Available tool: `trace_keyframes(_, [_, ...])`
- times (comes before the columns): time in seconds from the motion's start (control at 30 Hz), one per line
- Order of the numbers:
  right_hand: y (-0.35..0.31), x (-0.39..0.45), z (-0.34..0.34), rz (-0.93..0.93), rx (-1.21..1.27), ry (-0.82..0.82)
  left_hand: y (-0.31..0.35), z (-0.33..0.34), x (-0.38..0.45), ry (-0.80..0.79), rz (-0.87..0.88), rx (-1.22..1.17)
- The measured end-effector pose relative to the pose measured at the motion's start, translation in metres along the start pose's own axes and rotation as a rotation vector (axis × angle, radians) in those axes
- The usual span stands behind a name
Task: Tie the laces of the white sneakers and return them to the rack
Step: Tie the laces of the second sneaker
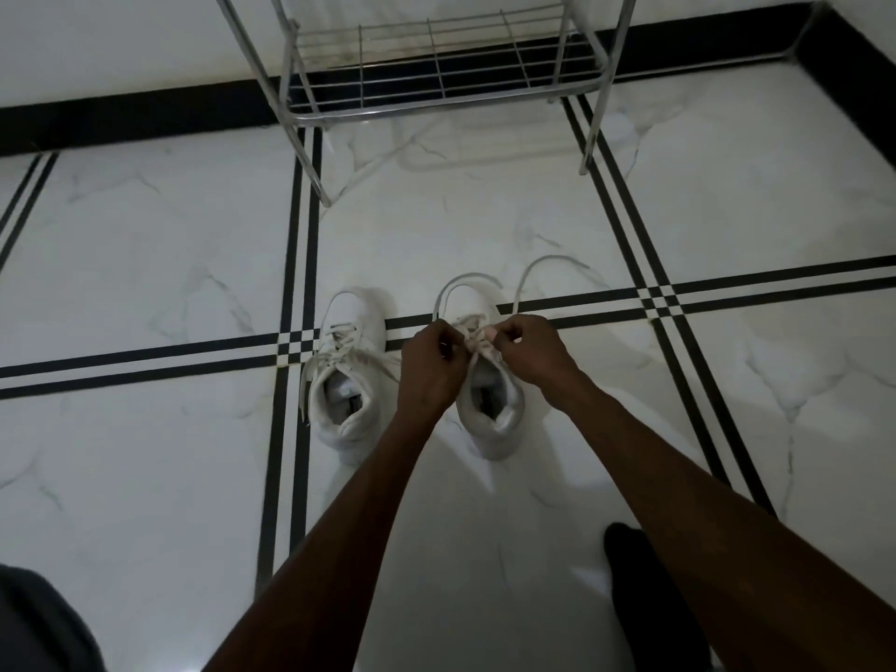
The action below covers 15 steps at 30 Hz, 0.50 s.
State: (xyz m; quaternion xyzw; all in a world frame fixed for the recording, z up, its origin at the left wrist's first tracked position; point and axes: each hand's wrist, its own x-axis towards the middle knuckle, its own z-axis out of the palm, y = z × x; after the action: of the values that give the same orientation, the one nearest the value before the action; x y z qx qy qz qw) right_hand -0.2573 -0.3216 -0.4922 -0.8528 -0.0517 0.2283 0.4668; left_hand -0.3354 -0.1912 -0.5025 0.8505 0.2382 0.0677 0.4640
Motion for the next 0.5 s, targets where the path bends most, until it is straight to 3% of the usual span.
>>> trace_keyframes(0.27, [0.017,-0.011,0.017,0.113,0.114,0.054,-0.012,0.004,-0.016,0.049,0.043,0.032])
trace_keyframes(0.4, [0.011,-0.008,0.016,0.165,0.333,-0.015,-0.016,-0.006,-0.013,-0.110,-0.152,-0.311])
trace_keyframes(0.5, [-0.006,-0.007,0.007,0.102,0.427,-0.008,-0.002,-0.019,-0.006,-0.072,-0.106,-0.470])
